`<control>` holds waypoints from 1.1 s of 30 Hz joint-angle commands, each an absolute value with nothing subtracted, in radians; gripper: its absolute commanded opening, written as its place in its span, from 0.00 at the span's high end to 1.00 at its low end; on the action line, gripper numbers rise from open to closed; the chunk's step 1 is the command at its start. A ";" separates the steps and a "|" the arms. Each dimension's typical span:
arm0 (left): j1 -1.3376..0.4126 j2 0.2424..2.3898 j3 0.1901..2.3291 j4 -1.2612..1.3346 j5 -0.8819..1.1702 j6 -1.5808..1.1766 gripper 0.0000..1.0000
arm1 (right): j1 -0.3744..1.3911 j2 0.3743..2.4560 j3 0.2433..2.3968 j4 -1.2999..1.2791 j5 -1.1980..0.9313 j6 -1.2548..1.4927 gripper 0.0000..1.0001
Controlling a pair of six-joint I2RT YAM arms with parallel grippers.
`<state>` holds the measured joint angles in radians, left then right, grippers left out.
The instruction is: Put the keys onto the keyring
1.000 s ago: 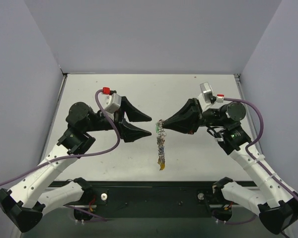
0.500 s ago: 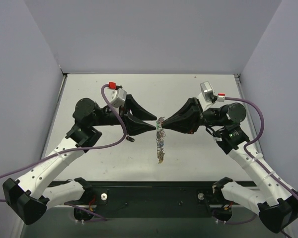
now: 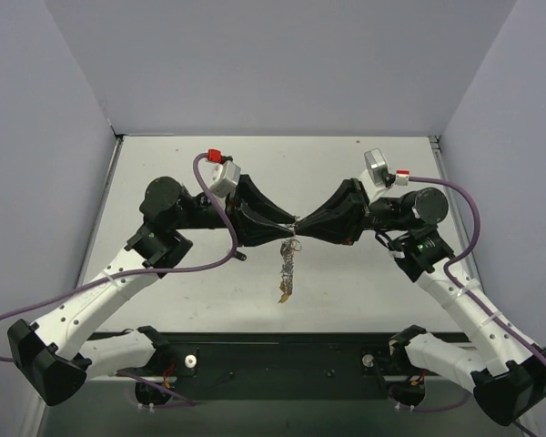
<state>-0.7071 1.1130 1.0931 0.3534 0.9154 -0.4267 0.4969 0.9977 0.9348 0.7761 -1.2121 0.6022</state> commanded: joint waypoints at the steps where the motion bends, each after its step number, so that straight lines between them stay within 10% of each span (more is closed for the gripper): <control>1: -0.727 1.117 1.155 0.331 0.887 -0.374 0.60 | 0.494 0.991 0.948 0.914 -1.215 0.588 1.00; 14: -0.749 1.120 1.170 0.196 0.822 -0.264 0.56 | 0.494 0.977 0.946 0.914 -1.215 0.589 1.00; 22: -0.749 1.103 1.167 0.149 0.812 -0.233 0.71 | 0.494 0.973 0.948 0.914 -1.216 0.588 1.00; 26: -0.749 1.069 1.155 0.153 0.787 -0.224 0.43 | 0.492 0.971 0.946 0.913 -1.218 0.588 1.00; 33: -0.746 1.035 1.135 0.163 0.742 -0.219 0.42 | 0.494 0.968 0.946 0.910 -1.220 0.588 1.00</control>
